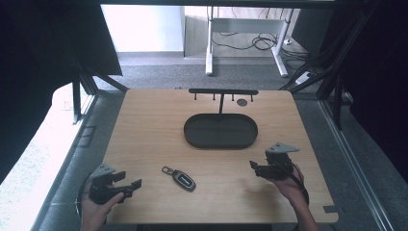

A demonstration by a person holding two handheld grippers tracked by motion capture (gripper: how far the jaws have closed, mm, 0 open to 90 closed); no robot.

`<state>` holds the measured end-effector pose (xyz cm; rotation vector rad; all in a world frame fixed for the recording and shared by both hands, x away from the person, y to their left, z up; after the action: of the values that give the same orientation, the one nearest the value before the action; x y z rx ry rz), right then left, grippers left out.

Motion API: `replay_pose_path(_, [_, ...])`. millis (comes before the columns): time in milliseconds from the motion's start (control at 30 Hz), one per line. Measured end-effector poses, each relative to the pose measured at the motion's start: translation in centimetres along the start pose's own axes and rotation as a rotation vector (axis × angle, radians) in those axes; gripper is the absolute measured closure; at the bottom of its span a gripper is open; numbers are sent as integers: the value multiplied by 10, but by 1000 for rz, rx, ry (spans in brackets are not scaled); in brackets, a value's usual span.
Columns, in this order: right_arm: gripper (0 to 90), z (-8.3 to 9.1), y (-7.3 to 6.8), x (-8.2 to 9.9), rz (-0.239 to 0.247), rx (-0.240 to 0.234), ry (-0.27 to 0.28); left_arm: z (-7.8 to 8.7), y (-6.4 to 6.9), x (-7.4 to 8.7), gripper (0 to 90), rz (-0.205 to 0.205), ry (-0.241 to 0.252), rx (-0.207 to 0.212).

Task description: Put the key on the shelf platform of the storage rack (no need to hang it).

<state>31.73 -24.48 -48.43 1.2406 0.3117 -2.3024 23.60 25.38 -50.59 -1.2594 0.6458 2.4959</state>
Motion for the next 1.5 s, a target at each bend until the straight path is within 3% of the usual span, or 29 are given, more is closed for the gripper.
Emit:
replay_pose_path(300, [307, -5, -19, -23, 72, -15, -13, -4, 2, 2, 223, -3, -13, 11])
replay_pose_path(533, [329, -6, -29, -38, 86, -60, -9, -5, 3, 3, 223, -6, -20, 13])
replay_pose_path(767, [336, -9, -43, -49, 94, -103, -51, -7, 4, 3, 223, -9, -27, 17])
replay_pose_path(967, [350, -18, -55, -54, 118, -128, -93, -8, 5, 4, 222, -13, -30, 20])
replay_pose_path(1500, [349, -38, -96, -60, 174, -229, -141, -9, 7, 4, 223, -15, -34, 29])
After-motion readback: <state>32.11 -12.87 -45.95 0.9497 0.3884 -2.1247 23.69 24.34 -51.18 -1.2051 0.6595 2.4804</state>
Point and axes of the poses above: each handheld gripper's, and its own axes: z roughly backward along the jaws, x roughly out of its underside, y roughly to its right, the point moved 2 cm from there along -z, roughly forward along the jaws, and after that the axes turned 9 degrees about y, right-handed, at the moved point
